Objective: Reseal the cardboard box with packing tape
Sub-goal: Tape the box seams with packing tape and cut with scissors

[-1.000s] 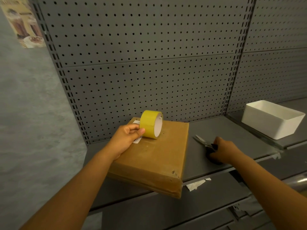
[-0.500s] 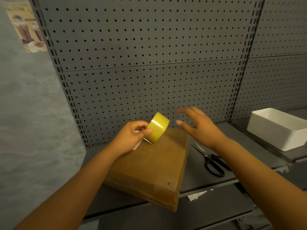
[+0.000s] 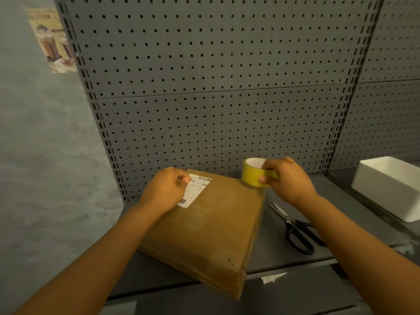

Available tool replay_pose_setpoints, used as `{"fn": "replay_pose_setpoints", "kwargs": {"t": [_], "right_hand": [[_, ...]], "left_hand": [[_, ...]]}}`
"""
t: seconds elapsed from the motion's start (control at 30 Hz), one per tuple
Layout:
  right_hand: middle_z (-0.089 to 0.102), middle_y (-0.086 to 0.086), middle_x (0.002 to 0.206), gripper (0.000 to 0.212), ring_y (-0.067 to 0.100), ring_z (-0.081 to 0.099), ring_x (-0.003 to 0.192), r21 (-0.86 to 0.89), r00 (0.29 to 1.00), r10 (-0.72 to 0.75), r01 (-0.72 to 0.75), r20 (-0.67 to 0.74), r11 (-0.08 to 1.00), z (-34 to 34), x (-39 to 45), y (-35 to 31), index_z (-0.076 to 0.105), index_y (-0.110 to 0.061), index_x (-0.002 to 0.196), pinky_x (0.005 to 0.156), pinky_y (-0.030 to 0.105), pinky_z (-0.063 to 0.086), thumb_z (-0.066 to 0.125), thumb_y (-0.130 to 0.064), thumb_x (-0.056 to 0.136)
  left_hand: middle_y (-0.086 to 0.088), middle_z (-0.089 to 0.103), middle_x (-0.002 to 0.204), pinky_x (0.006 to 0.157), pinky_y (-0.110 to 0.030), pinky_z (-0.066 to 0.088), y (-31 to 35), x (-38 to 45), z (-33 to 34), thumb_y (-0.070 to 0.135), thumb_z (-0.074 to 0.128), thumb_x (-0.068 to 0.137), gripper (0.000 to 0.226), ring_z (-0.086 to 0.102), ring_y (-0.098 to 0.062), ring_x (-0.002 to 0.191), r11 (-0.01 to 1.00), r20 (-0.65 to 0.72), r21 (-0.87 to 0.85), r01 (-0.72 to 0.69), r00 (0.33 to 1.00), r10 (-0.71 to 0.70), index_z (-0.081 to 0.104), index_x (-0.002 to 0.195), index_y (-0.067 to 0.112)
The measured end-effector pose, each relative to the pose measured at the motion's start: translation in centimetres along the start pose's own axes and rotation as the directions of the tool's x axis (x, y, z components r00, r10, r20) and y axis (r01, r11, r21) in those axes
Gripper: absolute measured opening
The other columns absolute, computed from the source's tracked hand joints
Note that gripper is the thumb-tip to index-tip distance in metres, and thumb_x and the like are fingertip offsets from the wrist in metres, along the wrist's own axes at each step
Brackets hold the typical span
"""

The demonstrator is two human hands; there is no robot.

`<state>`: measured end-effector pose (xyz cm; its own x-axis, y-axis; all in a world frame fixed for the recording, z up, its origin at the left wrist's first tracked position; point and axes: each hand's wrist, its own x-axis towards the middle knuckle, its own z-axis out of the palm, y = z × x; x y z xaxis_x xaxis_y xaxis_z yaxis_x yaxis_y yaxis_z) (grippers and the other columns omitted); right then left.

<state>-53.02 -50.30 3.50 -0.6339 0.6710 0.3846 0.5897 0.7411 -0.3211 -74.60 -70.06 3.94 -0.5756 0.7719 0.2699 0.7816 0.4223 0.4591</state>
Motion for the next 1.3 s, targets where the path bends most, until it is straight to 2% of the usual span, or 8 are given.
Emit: {"fn": "replay_pose_setpoints", "kwargs": {"t": [0.1, 0.27, 0.43, 0.7, 0.8, 0.97, 1.17, 1.3], "right_hand": [[0.059, 0.018, 0.106, 0.03, 0.034, 0.053, 0.1, -0.019, 0.989, 0.146, -0.147, -0.019, 0.989, 1.5, 0.1, 3.6, 0.063, -0.02, 0.115, 0.069, 0.035, 0.043, 0.066, -0.033, 0.088], [0.057, 0.021, 0.112, 0.034, 0.038, 0.05, 0.101, -0.027, 0.943, 0.334, -0.334, -0.008, 0.942, 3.3, -0.3, 7.4, 0.061, -0.02, 0.121, 0.07, 0.04, 0.044, 0.064, -0.032, 0.089], [0.05, 0.018, 0.119, 0.03, 0.04, 0.055, 0.095, -0.173, 0.933, 0.352, -0.335, 0.079, 0.926, 4.3, -1.7, 8.9, 0.062, -0.026, 0.12, 0.075, 0.039, 0.047, 0.061, -0.034, 0.09], [0.051, 0.017, 0.123, 0.031, 0.037, 0.056, 0.101, -0.307, 0.938, 0.331, -0.288, 0.097, 0.907, 3.9, -2.4, 9.4, 0.061, -0.026, 0.124, 0.086, 0.04, 0.05, 0.056, -0.028, 0.093], [0.061, 0.017, 0.116, 0.03, 0.035, 0.055, 0.101, -0.247, 0.963, 0.264, -0.246, 0.045, 0.937, 3.5, -2.4, 8.5, 0.061, -0.016, 0.119, 0.088, 0.042, 0.047, 0.054, -0.022, 0.091], [0.057, 0.008, 0.129, 0.033, 0.026, 0.048, 0.121, 0.206, 0.999, 0.046, -0.043, -0.014, 0.978, 1.8, -2.0, 1.1, 0.056, -0.013, 0.126, 0.096, 0.037, 0.041, 0.054, -0.023, 0.094], [0.063, -0.004, 0.123, 0.028, 0.01, 0.053, 0.115, 0.349, 0.894, -0.415, 0.34, 0.168, 0.873, 0.8, -4.8, -9.2, 0.064, -0.019, 0.12, 0.093, 0.014, 0.032, 0.049, -0.025, 0.098], [0.055, -0.008, 0.135, 0.037, 0.014, 0.04, 0.131, 0.245, 0.834, -0.452, 0.388, 0.317, 0.889, 3.6, -6.6, -10.5, 0.049, -0.032, 0.136, 0.113, 0.031, 0.027, 0.036, -0.035, 0.101]], "left_hand": [[-0.002, 0.057, 0.117, 0.083, -0.034, 0.05, -1.7, -1.3, 1.0, 0.022, 0.041, 0.1, 0.028, 0.058, -0.019, 0.099, 0.993, 0.09, 0.113, 0.046, 0.994, -0.056, 0.067, 0.109, 0.019], [0.001, 0.04, 0.146, 0.084, -0.013, 0.029, -1.9, -2.6, 1.6, 0.016, 0.034, 0.103, 0.039, 0.043, -0.014, 0.124, 0.995, 0.119, 0.092, 0.043, 0.991, -0.053, 0.048, 0.138, 0.023], [0.006, 0.035, 0.151, 0.107, -0.025, 0.027, -2.1, -3.4, 1.9, 0.015, 0.034, 0.103, 0.042, 0.032, -0.015, 0.135, 0.992, 0.105, 0.114, 0.048, 0.993, -0.06, 0.043, 0.142, 0.028], [0.004, 0.036, 0.15, 0.109, -0.029, 0.031, -2.1, -3.8, 2.5, 0.01, 0.037, 0.1, 0.045, 0.035, -0.017, 0.135, 0.993, 0.06, 0.094, 0.067, 0.996, -0.073, 0.044, 0.141, 0.027], [0.003, 0.039, 0.149, 0.096, -0.015, 0.034, -1.8, -3.9, 2.5, 0.01, 0.037, 0.101, 0.043, 0.04, -0.016, 0.131, 0.995, 0.028, 0.07, 0.074, 0.997, -0.076, 0.047, 0.139, 0.027], [-0.001, 0.055, 0.132, 0.064, 0.002, 0.035, -1.7, -4.2, 2.4, 0.011, 0.043, 0.1, 0.029, 0.052, -0.006, 0.102, 0.99, -0.108, -0.109, 0.093, 0.989, -0.105, 0.065, 0.115, 0.022], [0.015, 0.056, 0.107, 0.09, -0.018, 0.043, -0.9, -7.0, 2.1, 0.011, 0.054, 0.094, 0.02, 0.046, -0.001, 0.106, 0.986, -0.179, -0.094, -0.135, 0.977, 0.116, 0.069, 0.092, 0.023], [0.019, 0.056, 0.115, 0.097, -0.005, 0.029, -1.5, -8.0, 2.2, 0.018, 0.051, 0.095, 0.024, 0.041, 0.015, 0.106, 0.963, -0.049, -0.065, -0.261, 0.965, 0.258, 0.064, 0.113, 0.029]]}}
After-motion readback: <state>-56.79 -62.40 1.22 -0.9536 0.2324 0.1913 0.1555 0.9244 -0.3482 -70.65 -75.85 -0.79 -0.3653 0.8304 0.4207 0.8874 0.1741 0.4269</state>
